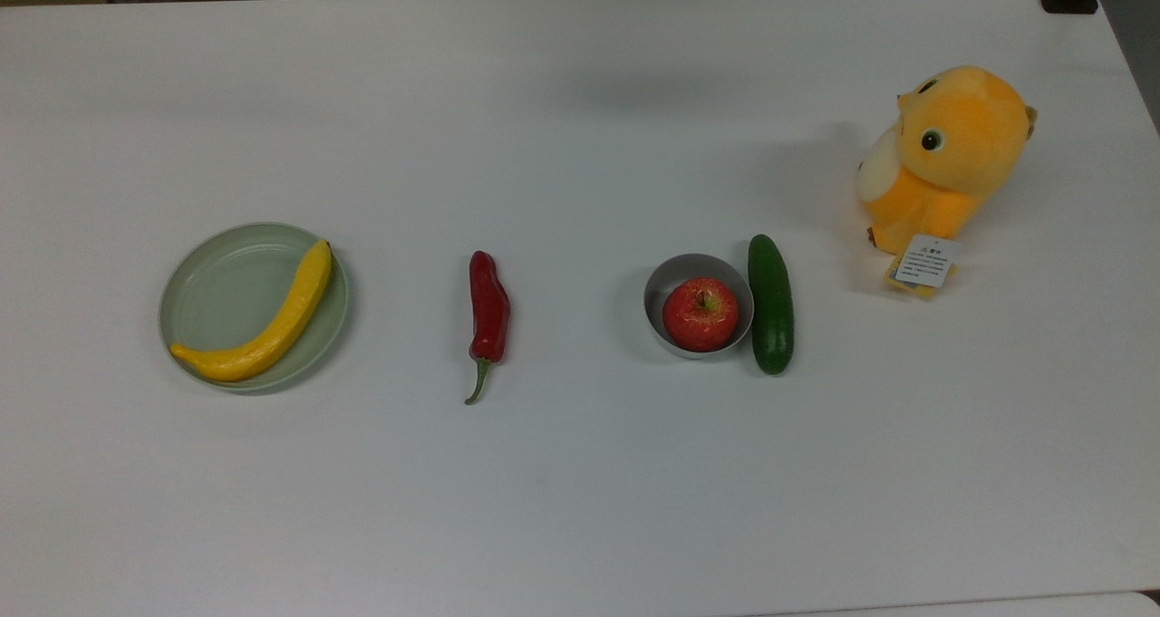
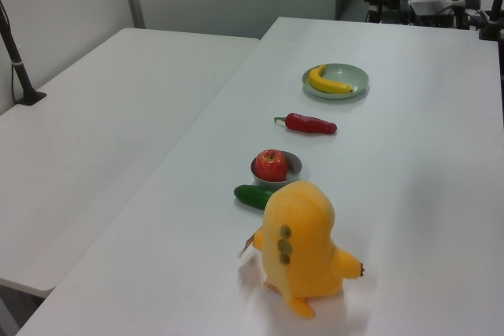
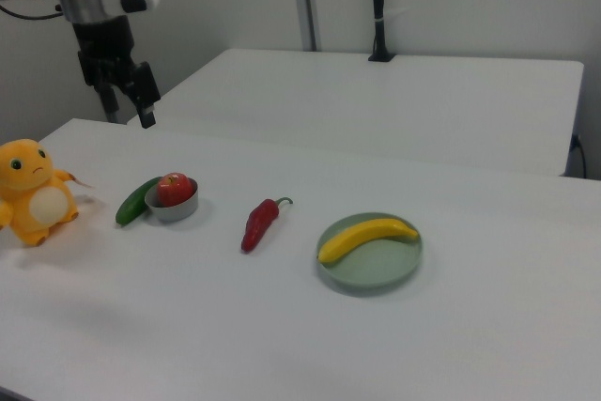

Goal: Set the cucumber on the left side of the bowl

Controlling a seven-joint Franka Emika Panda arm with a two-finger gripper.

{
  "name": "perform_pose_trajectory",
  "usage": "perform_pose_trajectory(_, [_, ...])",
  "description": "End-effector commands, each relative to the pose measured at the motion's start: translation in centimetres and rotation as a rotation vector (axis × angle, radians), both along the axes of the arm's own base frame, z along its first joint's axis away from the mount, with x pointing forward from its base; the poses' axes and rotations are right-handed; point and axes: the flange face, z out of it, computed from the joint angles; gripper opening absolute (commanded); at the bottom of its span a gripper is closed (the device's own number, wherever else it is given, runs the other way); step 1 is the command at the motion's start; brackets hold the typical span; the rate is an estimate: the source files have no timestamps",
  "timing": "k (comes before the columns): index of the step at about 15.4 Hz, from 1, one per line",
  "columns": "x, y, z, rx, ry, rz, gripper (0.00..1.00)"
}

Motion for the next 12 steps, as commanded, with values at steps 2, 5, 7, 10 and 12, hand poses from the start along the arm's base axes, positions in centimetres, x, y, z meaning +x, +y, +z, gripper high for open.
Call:
perform_pose_trajectory(2, [0.8,-0.2,-0.4,0.023,-0.099,0.173,1.00])
perform_pose_trajectory(5, [1.5,-1.4,-0.7,0.018,-0.127,0.246,1.00])
perform_pose_trajectory(7, [1.5,-1.6,-0.8,0.014,-0.127,0.295,1.00])
perform_pose_trajectory(10, [1.4,-1.8,-0.8,0.016,-0.117,0.308,1.00])
perform_pose_trajectory(12, [1.4,-1.8,-0.8,0.017,-0.117,0.305,1.00])
